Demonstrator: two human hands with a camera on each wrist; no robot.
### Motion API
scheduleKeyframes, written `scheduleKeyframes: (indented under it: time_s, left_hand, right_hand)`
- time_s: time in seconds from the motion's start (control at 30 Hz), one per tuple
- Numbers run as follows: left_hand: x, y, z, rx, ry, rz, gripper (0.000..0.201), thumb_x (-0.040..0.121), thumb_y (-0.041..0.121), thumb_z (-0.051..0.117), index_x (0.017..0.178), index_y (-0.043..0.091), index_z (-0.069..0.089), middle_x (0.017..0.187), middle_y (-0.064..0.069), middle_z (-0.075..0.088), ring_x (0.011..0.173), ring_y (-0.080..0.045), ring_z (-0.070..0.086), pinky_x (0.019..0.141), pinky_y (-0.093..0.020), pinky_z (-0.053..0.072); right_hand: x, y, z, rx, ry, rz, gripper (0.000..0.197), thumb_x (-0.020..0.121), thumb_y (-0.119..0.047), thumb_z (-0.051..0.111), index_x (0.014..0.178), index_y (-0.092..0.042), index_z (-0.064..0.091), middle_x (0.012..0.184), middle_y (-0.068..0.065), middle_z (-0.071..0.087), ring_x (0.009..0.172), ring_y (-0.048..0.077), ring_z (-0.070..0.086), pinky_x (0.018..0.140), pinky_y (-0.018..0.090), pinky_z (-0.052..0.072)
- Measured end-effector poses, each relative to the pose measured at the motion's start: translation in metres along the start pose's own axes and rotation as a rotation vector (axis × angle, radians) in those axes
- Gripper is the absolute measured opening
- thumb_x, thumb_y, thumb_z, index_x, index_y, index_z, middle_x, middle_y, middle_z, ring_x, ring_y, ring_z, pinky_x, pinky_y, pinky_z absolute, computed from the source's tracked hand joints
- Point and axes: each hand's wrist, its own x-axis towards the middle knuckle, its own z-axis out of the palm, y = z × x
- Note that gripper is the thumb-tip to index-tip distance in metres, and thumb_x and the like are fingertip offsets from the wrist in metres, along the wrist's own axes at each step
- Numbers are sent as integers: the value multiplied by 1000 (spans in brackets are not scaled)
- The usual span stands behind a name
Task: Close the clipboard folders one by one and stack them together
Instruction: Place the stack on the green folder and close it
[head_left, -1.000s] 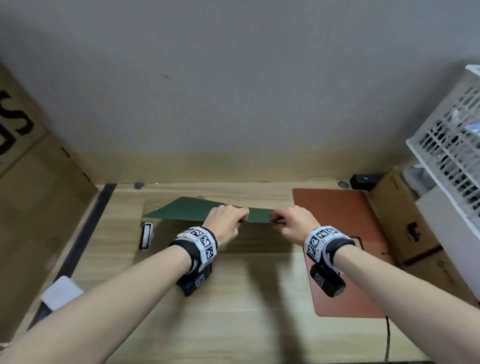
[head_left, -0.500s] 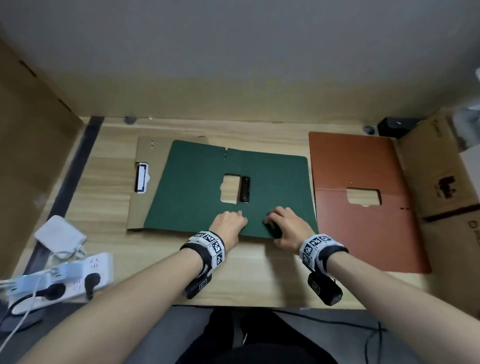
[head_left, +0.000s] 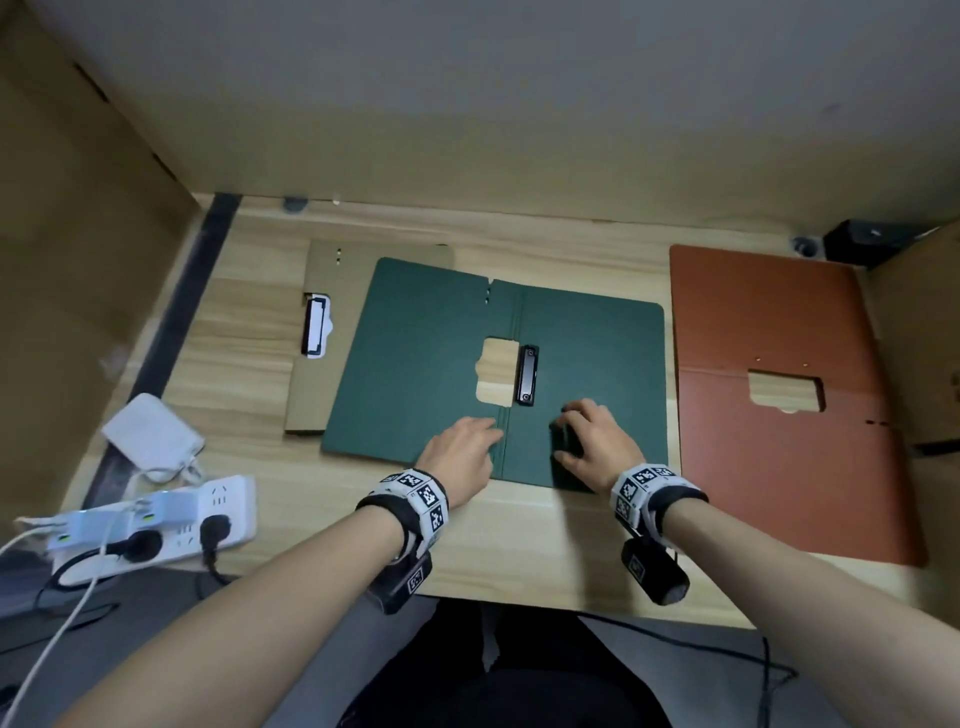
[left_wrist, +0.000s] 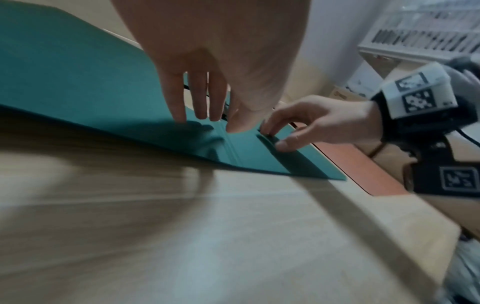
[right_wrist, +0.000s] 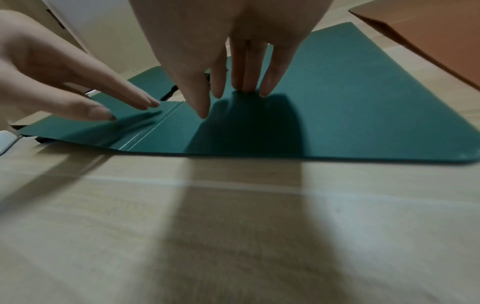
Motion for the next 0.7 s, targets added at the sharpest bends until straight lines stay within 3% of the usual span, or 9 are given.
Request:
scheduleKeyframes:
  time_s: [0.1, 0.2, 0.43, 0.57, 0.7]
  left_hand:
    - [-5, -41, -20, -90, 140, -158, 44, 89, 10, 49, 132, 15, 57, 141, 2, 54, 128, -23, 48, 97, -38, 47]
    - [-11, -84, -35, -156, 215, -317, 46, 89, 12, 54, 134, 14, 54, 140, -2, 53, 127, -25, 48, 102, -40, 44]
    - [-15, -121, -42, -223, 310, -512, 53, 84, 13, 61, 136, 11, 52, 141, -9, 48, 132, -28, 43, 112, -38, 35]
    - [-7, -114, -54, -436, 407, -661, 53, 78, 21, 66, 131, 21, 57, 133, -5, 54, 125, -28, 51, 107, -38, 41]
    - [-1, -121, -68, -760, 450, -803, 55, 65, 25, 67, 120, 20, 65, 120, -1, 68, 107, -26, 65, 96, -39, 52]
  right_hand:
    - [10, -12, 1, -64, -24, 48, 86, 77, -46, 74, 146, -15, 33, 157, 4, 25, 141, 26, 29, 113, 43, 35]
    - [14, -21, 5, -117, -54, 97, 100, 76, -52, 74, 152, -13, 21, 162, 4, 12, 147, 26, 17, 118, 41, 27]
    - [18, -28, 6, -188, -56, 140, 101, 71, -56, 76, 148, -15, 26, 160, 3, 19, 141, 26, 26, 112, 43, 35]
    - [20, -27, 7, -190, -54, 145, 100, 69, -55, 77, 146, -15, 28, 159, 4, 21, 140, 26, 28, 111, 45, 37]
    - [21, -27, 9, -183, -50, 147, 100, 69, -54, 78, 146, -15, 28, 158, 4, 22, 139, 27, 28, 110, 45, 38]
